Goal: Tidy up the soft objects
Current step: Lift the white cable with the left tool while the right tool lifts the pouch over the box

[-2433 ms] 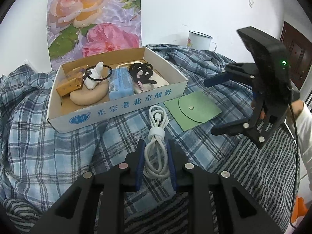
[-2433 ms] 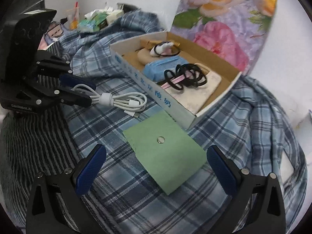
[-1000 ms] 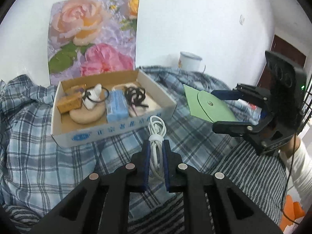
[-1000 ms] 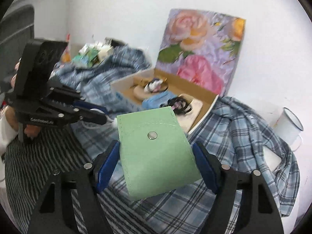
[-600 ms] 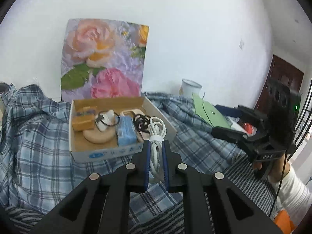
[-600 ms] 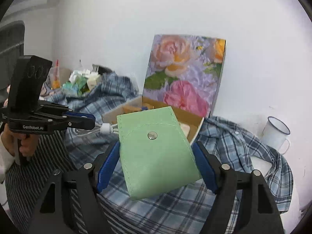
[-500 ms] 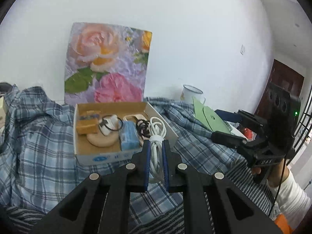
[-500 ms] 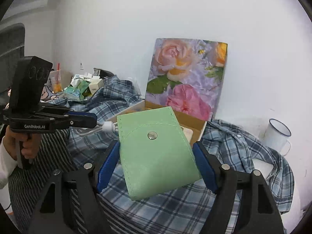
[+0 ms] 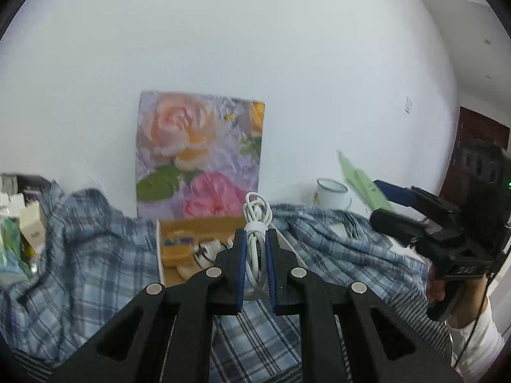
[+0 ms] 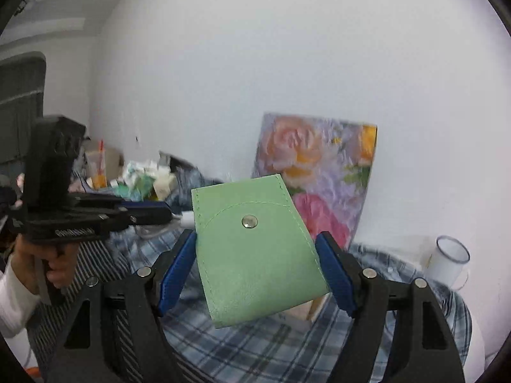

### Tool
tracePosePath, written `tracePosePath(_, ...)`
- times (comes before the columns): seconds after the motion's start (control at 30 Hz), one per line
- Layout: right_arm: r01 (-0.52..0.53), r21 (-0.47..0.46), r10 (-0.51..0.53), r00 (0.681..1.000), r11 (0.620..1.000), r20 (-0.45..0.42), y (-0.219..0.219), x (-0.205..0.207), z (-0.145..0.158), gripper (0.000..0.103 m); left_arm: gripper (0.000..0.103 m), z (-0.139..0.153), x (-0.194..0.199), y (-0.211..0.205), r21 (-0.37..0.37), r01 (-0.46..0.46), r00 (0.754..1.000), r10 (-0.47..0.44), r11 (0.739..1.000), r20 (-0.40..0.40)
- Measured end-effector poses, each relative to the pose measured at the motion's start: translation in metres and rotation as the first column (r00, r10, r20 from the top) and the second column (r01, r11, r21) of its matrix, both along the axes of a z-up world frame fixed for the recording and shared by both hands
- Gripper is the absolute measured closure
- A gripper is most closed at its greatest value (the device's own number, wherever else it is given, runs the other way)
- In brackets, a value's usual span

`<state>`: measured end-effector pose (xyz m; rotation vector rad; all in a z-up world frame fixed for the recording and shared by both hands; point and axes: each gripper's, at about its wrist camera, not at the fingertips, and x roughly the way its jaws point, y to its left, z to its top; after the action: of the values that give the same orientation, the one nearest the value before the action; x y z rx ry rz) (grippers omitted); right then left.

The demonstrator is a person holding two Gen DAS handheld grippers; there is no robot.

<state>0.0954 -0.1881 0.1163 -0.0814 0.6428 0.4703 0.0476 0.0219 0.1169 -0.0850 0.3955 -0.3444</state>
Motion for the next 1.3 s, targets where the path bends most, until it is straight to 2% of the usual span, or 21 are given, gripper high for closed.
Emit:
tracePosePath(0.17, 0.034, 0.006, -0.035, 0.992, 0.999, 0.120, 0.007, 0.000, 0.035, 0.028, 0.091, 0.028, -0.004, -0.001, 0.022, -0.022, 0.998, 0.021, 0.999, 0.063)
tracePosePath(0.47, 0.050, 0.073, -0.065, 0.976, 0.996, 0.210, 0.014, 0.015, 0.072, 0.028, 0.091, 0.070, -0.002, -0.009, 0.016, -0.043, 0.988, 0.040, 0.999, 0.147)
tracePosePath(0.67, 0.064, 0.134, -0.095, 0.967, 0.989, 0.236, 0.014, 0.028, 0.087, 0.028, 0.091, 0.083, 0.012, -0.015, 0.023, -0.055, 0.985, 0.050, 0.998, 0.166)
tracePosePath(0.93, 0.088, 0.164, -0.124, 0.966, 0.983, 0.226, 0.020, 0.041, 0.087, 0.028, 0.091, 0.085, 0.040, -0.020, 0.045, -0.083, 0.984, 0.074, 0.996, 0.163)
tracePosePath(1.13, 0.116, 0.183, -0.149, 0.973, 0.976, 0.178, 0.017, 0.061, 0.069, 0.028, 0.091, 0.082, 0.066, -0.029, 0.064, -0.086, 0.988, 0.077, 0.994, 0.135)
tracePosePath(1.3, 0.140, 0.194, -0.163, 0.981, 0.971, 0.108, 0.009, 0.074, 0.042, 0.028, 0.091, 0.068, 0.092, -0.034, 0.083, -0.092, 0.993, 0.085, 0.992, 0.084)
